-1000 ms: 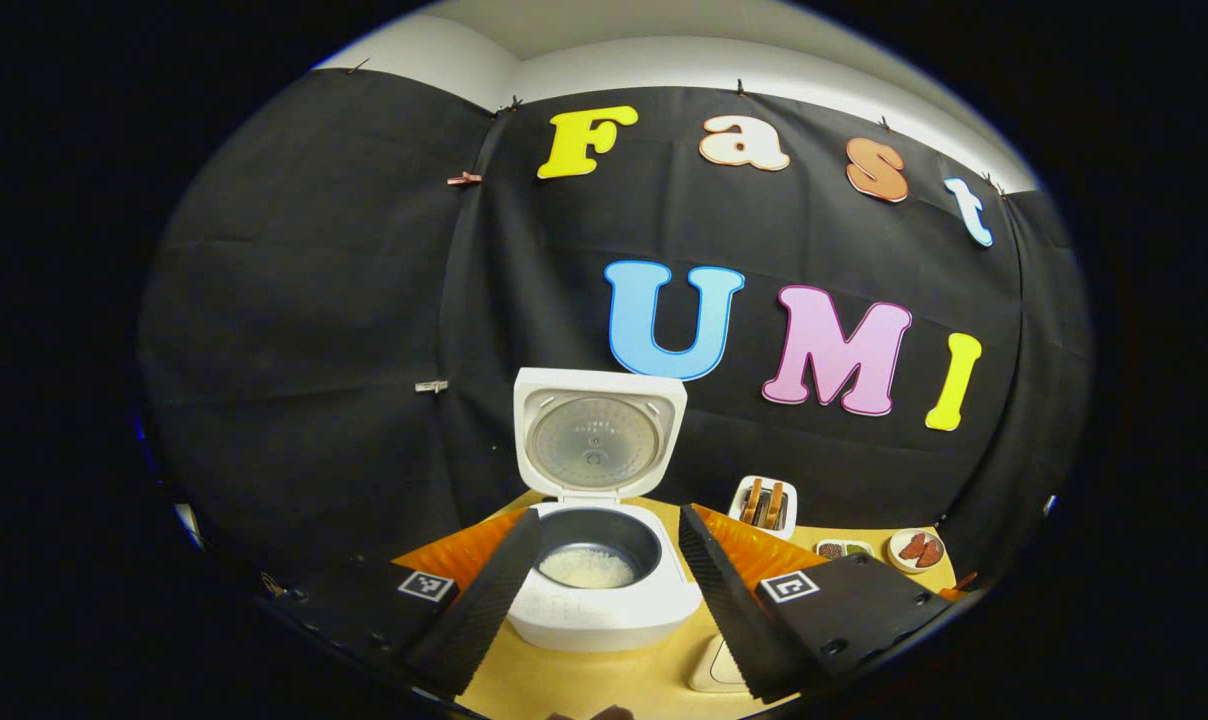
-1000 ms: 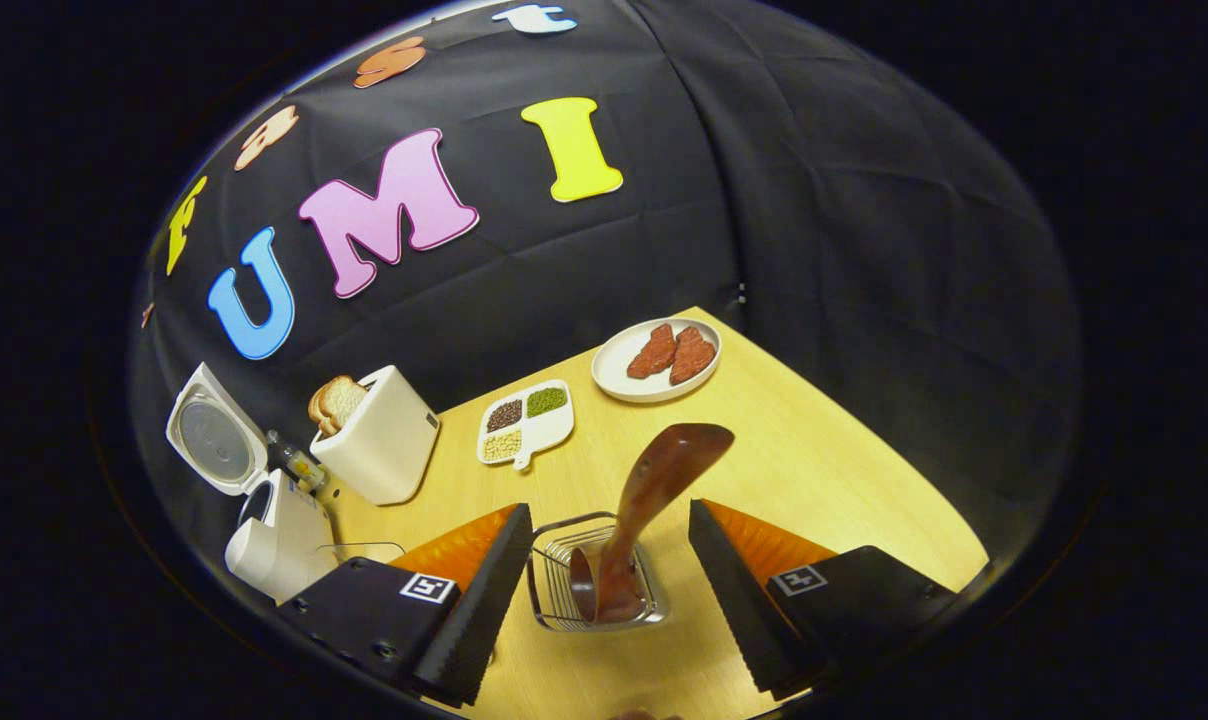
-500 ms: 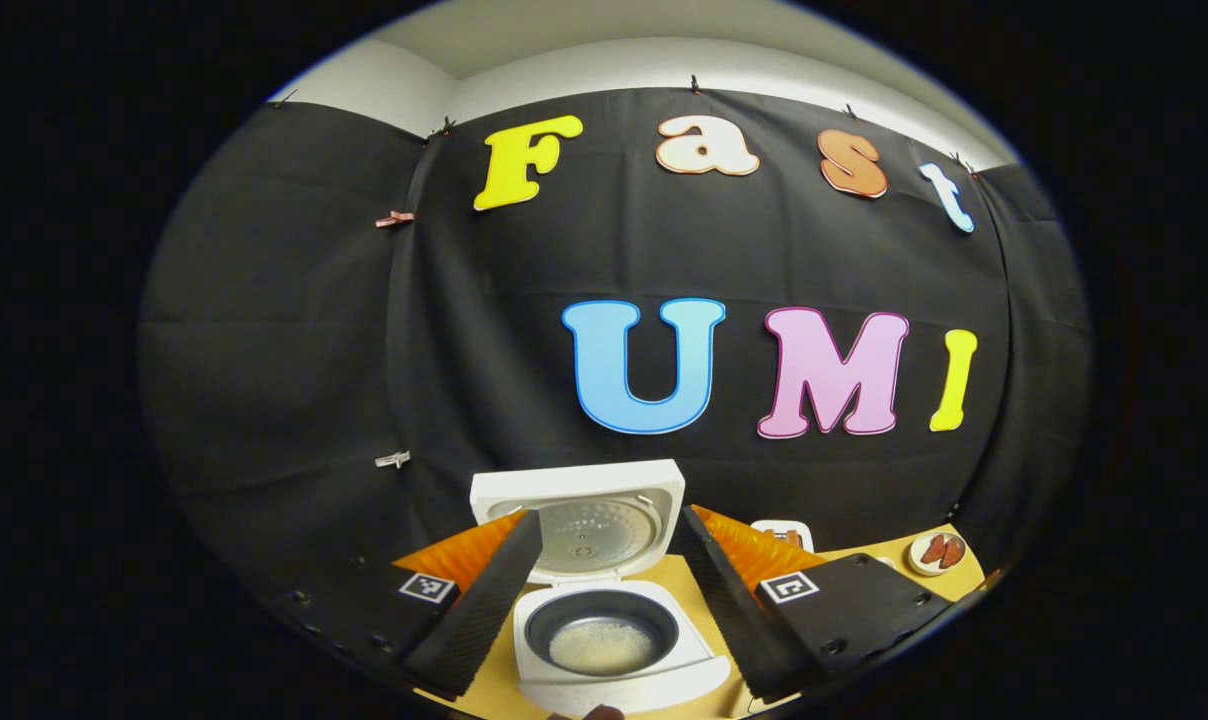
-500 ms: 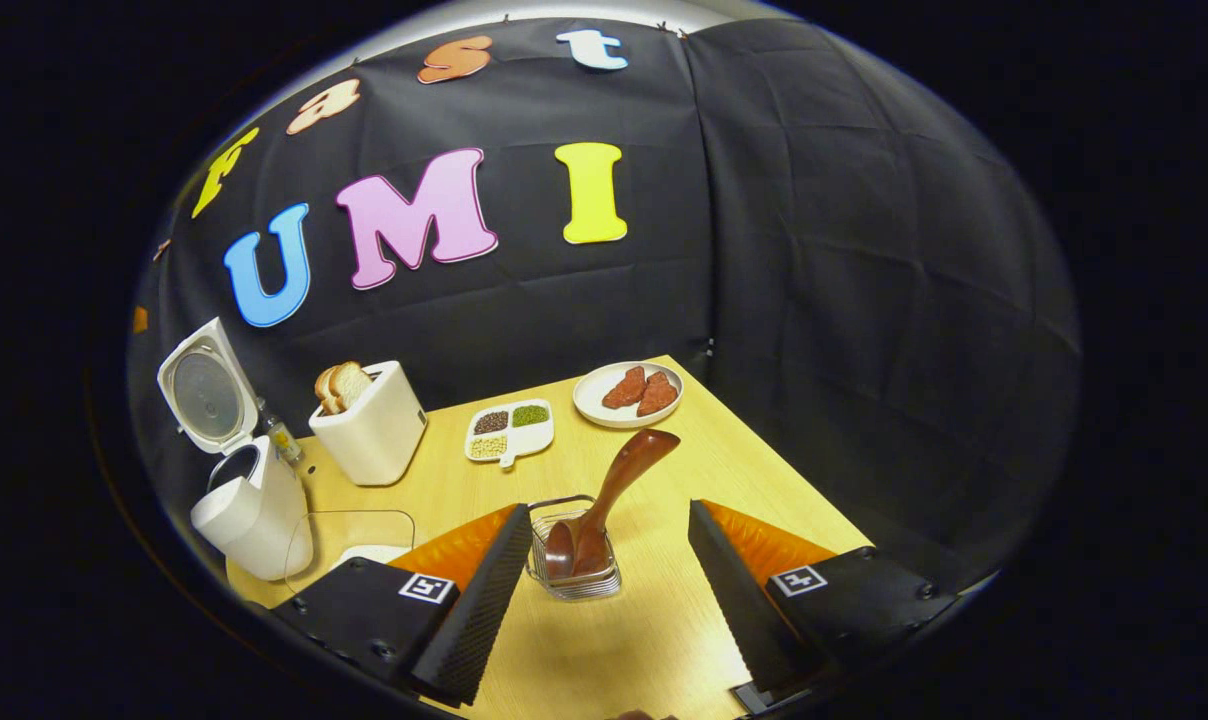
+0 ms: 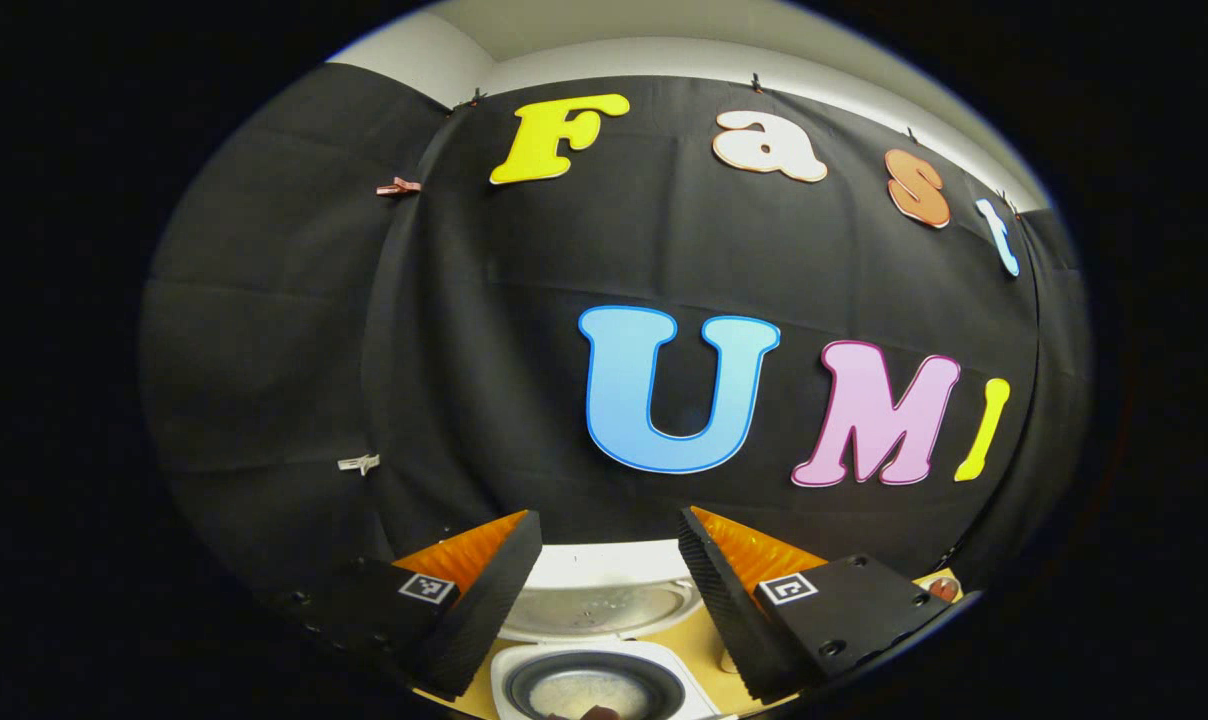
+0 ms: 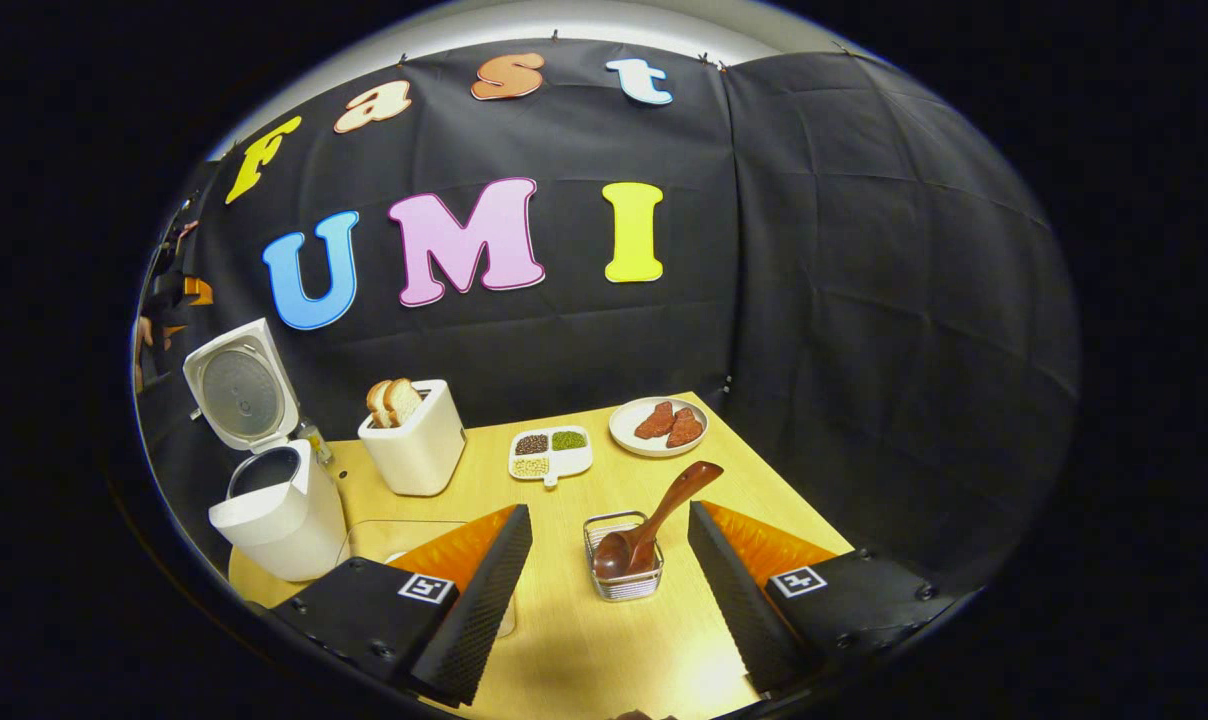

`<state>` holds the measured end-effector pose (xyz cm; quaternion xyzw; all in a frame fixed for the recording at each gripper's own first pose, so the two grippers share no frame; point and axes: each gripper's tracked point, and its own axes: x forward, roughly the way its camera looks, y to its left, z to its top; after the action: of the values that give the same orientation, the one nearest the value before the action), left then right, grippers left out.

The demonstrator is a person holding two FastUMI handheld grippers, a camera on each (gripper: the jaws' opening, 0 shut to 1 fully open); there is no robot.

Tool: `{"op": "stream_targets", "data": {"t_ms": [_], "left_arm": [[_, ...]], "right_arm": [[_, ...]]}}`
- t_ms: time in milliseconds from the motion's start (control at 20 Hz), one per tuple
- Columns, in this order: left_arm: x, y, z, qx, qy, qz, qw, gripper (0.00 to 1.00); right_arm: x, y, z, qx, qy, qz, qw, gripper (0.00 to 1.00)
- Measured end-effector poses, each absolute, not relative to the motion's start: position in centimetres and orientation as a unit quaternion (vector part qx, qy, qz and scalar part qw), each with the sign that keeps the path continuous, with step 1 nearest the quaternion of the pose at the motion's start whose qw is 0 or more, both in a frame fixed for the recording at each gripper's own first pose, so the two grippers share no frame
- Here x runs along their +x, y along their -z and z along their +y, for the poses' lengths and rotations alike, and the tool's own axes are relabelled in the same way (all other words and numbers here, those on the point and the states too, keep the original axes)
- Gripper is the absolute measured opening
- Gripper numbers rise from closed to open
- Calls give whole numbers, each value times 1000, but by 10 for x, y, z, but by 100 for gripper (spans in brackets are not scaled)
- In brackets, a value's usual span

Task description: Close the left gripper, press the button to open the rice cooker; take a wooden spoon from the chopstick holder with the right hand, scoop a spoonful of rice and pour it into the rice cooker, then put the wooden spoon back into the chopstick holder.

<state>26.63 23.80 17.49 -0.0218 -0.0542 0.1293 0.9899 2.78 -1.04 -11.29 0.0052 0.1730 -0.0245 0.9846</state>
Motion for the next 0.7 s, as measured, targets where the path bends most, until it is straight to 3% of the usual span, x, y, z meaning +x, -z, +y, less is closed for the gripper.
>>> {"op": "stream_targets", "data": {"t_ms": [400,700], "left_arm": [[342,-137,254,-16,-121,-4,992,94],[329,-121,253,-14,-160,39,986,96]], "right_arm": [[5,108,8,0,28,164,986,99],[-1,126,17,-7,15,178,984,98]]}}
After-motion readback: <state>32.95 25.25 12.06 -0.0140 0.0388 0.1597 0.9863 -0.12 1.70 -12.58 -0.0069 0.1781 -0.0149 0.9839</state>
